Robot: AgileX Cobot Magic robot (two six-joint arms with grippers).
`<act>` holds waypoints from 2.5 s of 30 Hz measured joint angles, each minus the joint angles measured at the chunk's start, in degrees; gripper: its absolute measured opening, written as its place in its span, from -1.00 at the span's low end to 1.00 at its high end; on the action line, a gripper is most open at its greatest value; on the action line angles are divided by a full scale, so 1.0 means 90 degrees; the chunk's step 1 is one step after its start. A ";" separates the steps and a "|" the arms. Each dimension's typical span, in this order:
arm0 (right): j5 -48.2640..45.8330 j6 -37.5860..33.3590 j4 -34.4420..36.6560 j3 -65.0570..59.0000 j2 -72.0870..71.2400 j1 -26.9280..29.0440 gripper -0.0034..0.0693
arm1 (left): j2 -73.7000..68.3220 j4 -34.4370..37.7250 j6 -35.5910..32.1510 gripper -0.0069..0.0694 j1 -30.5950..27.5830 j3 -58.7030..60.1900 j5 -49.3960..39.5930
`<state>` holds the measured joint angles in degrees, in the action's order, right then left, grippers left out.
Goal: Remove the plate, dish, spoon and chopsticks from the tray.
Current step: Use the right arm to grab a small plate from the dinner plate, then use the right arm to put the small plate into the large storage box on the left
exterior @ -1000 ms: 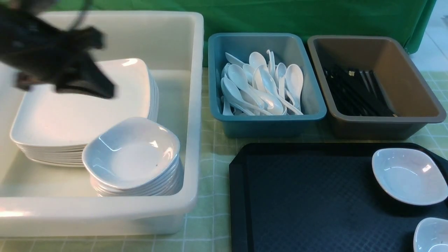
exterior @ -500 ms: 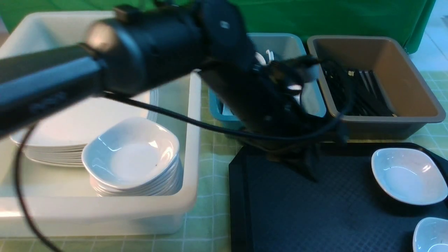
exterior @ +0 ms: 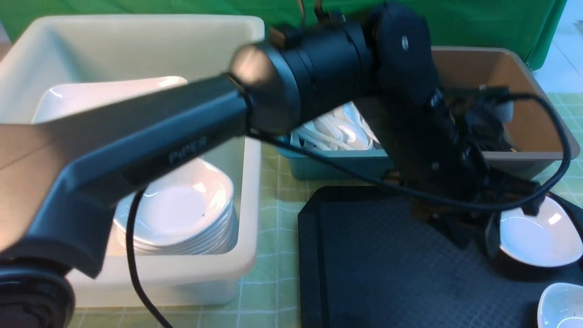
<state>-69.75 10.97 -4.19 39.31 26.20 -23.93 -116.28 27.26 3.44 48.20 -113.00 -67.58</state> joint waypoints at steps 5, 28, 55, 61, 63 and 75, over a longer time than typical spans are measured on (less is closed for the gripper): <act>0.0099 0.0500 -0.0504 -0.0219 0.1602 0.0000 -0.70 | 0.0211 -0.0855 0.0179 -0.28 -0.0089 -0.0154 -0.0180; 0.2270 0.1167 -0.0585 -0.0219 0.5652 0.0000 0.16 | 0.2344 -0.1492 -0.0213 -0.84 -0.2618 0.1613 -0.0228; 0.2400 0.1842 -0.1484 -0.0201 0.6870 0.0000 -0.47 | 0.3127 -0.1493 -0.0764 -0.84 -0.3553 0.3196 -0.0239; 0.1668 0.1237 -0.0867 0.0041 0.6499 0.0000 -0.55 | 0.3381 -0.1962 -0.0872 -0.84 -0.3569 0.3199 -0.0220; 0.1370 0.1113 -0.0770 0.0207 0.6258 0.0000 -0.69 | 0.3490 -0.2029 -0.0888 -0.84 -0.3628 0.3199 -0.0177; 0.0570 -0.0003 0.1104 0.2457 0.4295 -0.0169 -0.83 | 0.4016 -0.0978 -0.1459 -0.84 -0.5869 0.3199 -0.0196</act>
<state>-64.62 10.95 5.74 61.42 64.86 -25.45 -80.14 18.46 -9.69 -4.62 -84.20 -69.34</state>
